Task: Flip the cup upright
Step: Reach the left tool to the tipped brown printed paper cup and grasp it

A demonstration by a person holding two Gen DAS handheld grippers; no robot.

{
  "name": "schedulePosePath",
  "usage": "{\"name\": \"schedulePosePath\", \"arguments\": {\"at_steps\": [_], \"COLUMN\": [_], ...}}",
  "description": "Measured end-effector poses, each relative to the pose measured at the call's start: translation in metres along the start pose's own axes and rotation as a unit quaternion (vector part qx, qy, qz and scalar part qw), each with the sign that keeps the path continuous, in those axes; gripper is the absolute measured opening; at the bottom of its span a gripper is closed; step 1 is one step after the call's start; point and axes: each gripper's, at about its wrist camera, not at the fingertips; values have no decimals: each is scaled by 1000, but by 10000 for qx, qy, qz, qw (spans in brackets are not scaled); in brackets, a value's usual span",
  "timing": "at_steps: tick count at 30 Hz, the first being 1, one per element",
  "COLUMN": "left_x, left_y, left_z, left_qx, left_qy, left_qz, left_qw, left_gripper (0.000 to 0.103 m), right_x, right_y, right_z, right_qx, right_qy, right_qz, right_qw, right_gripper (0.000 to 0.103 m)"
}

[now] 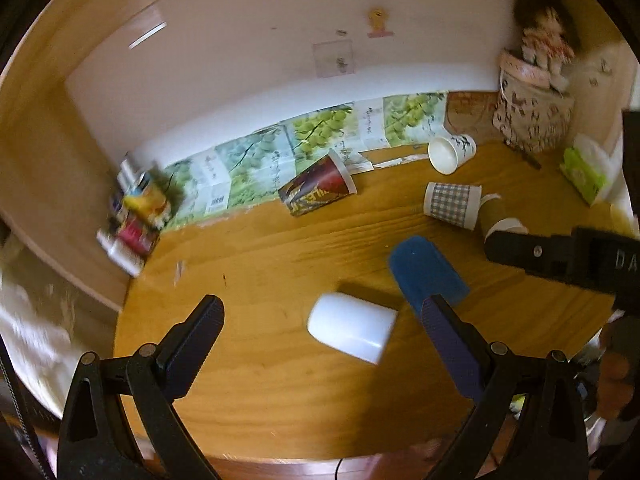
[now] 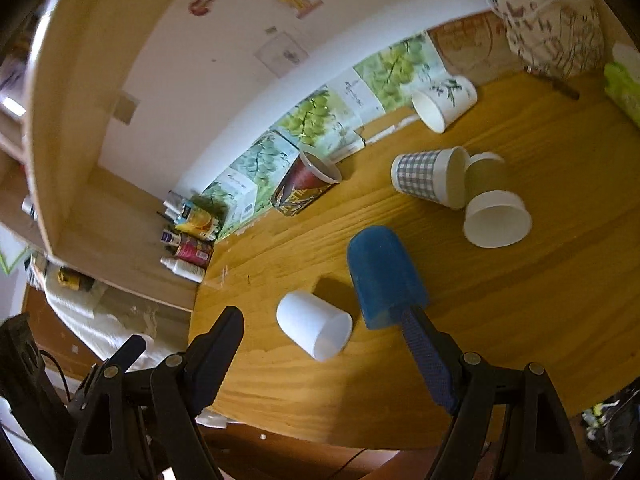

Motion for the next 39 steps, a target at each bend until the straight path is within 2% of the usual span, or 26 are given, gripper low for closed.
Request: {"name": "schedulePosePath", "arguments": {"at_steps": [7,18,31,39], "left_x": [-15,-34,-48,-50], "left_y": [-37,-98,-176,-214], "left_z": [9,20,18,14], "left_qx": [78,360,815,973], "left_qy": [-975,-2035,-2918,-3292], "left_qz": [-90,-342,-568,-587], "left_qw": [9952,9778,9513,9374], "left_gripper": [100,100,100,100], "right_x": [-16,-37,-53,-61], "right_y": [-34,-80,-116,-127], "right_z": [4,6,12,7], "right_qx": [97,329,253,412], "right_qy": [-307,-452,119,474], "right_qz": [110,101,-179,-363], "right_qw": [9994,9984,9995,9974], "right_gripper": [82,82,82,82]}}
Point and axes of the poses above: each gripper's, at about its wrist camera, not at the fingertips, and y roughly against the way its jaws point, z to its left, x to its underside, and after that the axes turned 12 degrees about -z, right-handed
